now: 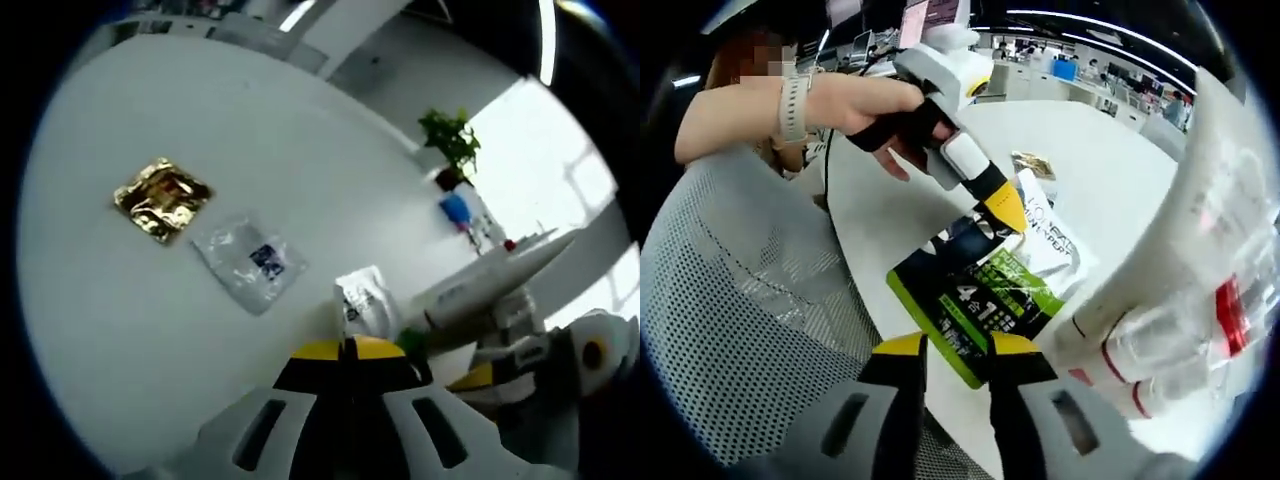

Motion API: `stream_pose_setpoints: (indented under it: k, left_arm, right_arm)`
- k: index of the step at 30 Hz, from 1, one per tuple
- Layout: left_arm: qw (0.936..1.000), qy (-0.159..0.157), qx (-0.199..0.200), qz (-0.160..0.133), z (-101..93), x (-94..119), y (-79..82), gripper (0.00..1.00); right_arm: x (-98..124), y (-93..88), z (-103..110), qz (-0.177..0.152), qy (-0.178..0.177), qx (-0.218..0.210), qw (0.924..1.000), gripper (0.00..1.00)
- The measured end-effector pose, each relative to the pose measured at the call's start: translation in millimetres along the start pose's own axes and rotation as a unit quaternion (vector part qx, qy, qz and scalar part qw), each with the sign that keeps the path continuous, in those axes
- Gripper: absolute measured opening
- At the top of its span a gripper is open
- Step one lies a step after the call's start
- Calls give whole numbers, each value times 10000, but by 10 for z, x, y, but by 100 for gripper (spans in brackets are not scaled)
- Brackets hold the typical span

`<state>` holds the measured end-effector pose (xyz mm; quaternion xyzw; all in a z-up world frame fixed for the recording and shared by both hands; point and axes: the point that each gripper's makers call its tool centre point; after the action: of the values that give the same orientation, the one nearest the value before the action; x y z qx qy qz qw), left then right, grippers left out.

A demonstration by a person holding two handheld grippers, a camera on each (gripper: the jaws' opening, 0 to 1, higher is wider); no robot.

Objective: Arrange the skincare products in the storage area until every visible bottle or jar stands upright without overlapping.

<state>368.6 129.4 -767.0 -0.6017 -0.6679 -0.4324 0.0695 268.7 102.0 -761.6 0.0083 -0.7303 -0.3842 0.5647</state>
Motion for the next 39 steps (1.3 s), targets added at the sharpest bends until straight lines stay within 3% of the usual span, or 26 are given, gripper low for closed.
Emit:
stream_pose_setpoints:
  k: [5,9,12,16,19,22,25,26,27,29,30,34,35,37,39]
  left_arm:
    - [9998,108,-129,55,32,-19,-16,0]
    - [9997,81,-215,4,11,-33,5,0]
    - [9988,262,-395,101,64,-52,-34,0]
    - [9993,103,-348,-37,17,-58,-1,0]
    - [9972,295,-684,-26,56,-70,-1,0]
    - [9895,524,-1349,51,80,-72,13,3]
    - [9850,606,-1614,87,80,-40,42,5]
    - [9774,807,-1951,100,138,-3,85,8]
    - [9757,874,-2010,89,154,10,101,10]
    - [9604,1440,-2387,43,275,141,202,13]
    - [9544,1515,-2570,-82,261,203,265,13]
    - [9555,1170,-2691,-322,84,306,306,13]
    - [9551,1135,-2724,-251,81,290,273,14]
    - [9457,1225,-3007,-152,108,277,243,17]
    - [9482,1158,-2957,4,117,229,193,15]
  right_arm:
    - [-100,27,-52,162,-154,-30,9997,20]
    - [-176,32,-92,326,-296,214,9988,23]
    - [-220,19,-97,402,-309,255,9984,26]
    - [-214,4,-98,399,-304,247,9984,26]
    - [-211,-21,-95,390,-260,154,9988,25]
    - [-213,-27,-95,373,-225,115,9990,25]
    - [-216,-37,-97,402,-202,89,9989,25]
    - [-215,-43,-99,419,-212,104,9988,26]
    - [-215,-43,-100,418,-213,112,9988,26]
    - [-216,-62,-100,450,-218,184,9986,26]
    - [-214,-62,-107,456,-230,149,9986,27]
    - [-220,-66,-119,467,-213,127,9986,28]
    - [-218,-68,-122,467,-229,137,9986,28]
    - [-218,-71,-128,461,-243,121,9986,29]
    - [-217,-77,-139,455,-258,88,9986,29]
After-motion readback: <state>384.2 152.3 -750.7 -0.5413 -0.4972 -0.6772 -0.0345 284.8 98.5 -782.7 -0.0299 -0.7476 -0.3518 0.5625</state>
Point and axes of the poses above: the point that each gripper's makers call its tool centre point, and the gripper's own axes: x roughly backward along the fingers, z roughly to its left, y roughly out of its top, and after that the axes turned 4 degrees about z, right-handed
